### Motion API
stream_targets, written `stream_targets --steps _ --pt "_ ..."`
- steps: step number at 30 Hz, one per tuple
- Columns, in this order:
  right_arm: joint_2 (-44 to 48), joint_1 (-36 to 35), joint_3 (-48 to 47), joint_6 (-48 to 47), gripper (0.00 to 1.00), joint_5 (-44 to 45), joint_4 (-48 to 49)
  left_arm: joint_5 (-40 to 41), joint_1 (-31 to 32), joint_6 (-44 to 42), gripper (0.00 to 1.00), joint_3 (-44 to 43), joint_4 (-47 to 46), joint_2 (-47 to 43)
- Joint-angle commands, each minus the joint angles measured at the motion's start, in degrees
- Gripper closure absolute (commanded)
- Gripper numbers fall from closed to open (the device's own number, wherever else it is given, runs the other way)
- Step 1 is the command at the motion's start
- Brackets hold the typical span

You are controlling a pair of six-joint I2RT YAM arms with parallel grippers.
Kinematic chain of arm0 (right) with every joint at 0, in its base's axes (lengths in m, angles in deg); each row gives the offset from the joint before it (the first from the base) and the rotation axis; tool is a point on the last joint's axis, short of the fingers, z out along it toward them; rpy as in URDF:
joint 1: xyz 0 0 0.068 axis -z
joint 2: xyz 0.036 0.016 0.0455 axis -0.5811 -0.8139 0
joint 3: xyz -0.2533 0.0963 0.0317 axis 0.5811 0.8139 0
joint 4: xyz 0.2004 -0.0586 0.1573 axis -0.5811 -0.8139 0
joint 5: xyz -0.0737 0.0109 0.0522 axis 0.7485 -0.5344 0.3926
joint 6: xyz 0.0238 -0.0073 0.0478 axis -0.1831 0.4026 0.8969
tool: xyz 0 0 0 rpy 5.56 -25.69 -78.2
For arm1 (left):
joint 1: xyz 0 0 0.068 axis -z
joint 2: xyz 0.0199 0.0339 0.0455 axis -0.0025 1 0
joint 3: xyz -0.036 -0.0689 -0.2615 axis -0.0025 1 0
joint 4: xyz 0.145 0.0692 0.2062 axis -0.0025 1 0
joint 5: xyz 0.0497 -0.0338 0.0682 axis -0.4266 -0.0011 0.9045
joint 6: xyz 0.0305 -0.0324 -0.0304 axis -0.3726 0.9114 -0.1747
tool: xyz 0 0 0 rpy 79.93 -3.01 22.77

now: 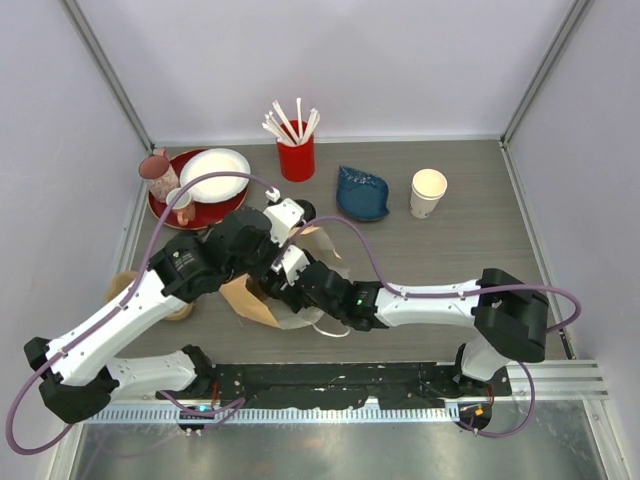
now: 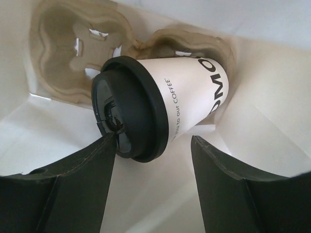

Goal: Pack the takeout coffee

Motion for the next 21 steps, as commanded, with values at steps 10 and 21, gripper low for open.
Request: stream_targets --steps 10,21 --pt "-4.72 4.72 -4.99 0.95 0.40 -3.27 8.36 -13.09 1.76 0.80 1.00 -2.12 -1.87 0.54" --pt "-1.39 5.69 -2.79 0.95 0.79 -3.80 8.98 -13.18 0.80 0.54 1.00 -1.68 -1.79 0.27"
